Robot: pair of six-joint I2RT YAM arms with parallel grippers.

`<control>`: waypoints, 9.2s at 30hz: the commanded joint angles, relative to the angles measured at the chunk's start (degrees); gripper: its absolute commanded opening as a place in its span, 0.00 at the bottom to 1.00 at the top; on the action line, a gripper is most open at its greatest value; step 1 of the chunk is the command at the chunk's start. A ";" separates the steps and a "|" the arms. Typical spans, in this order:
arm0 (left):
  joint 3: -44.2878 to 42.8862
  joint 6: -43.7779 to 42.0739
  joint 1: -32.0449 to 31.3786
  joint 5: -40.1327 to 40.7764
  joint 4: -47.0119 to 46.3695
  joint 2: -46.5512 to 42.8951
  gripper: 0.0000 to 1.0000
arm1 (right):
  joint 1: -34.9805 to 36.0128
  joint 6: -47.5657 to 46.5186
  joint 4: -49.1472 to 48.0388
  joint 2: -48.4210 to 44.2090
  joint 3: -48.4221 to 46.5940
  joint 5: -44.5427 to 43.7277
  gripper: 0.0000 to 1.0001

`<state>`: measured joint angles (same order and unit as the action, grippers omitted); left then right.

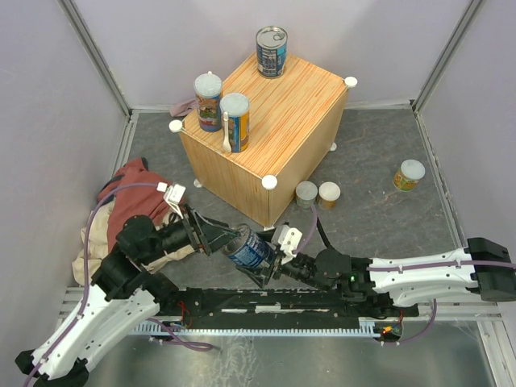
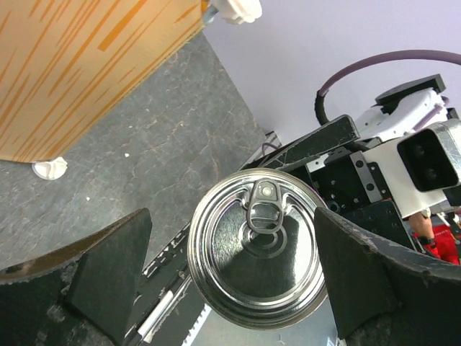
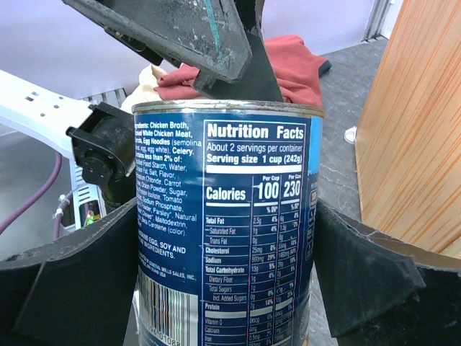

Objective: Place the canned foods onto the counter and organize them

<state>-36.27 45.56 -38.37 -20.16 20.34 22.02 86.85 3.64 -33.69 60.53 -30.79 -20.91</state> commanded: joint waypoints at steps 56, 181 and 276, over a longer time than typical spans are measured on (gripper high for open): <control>1.19 3.42 -0.21 19.28 -16.50 -7.49 1.00 | -45.79 3.26 -10.22 1.75 -35.39 17.83 0.43; 7.84 -3.17 -0.21 22.55 -20.34 -15.52 0.99 | -70.52 8.09 -10.98 27.64 -35.82 29.44 0.99; 7.18 -1.35 -0.21 21.05 -20.19 -14.91 1.00 | -68.57 -2.27 36.70 42.19 -81.77 23.34 1.00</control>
<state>-27.59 42.48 -38.39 2.39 1.17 7.07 18.57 0.86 4.38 102.69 -107.87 2.11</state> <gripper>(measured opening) 0.994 0.997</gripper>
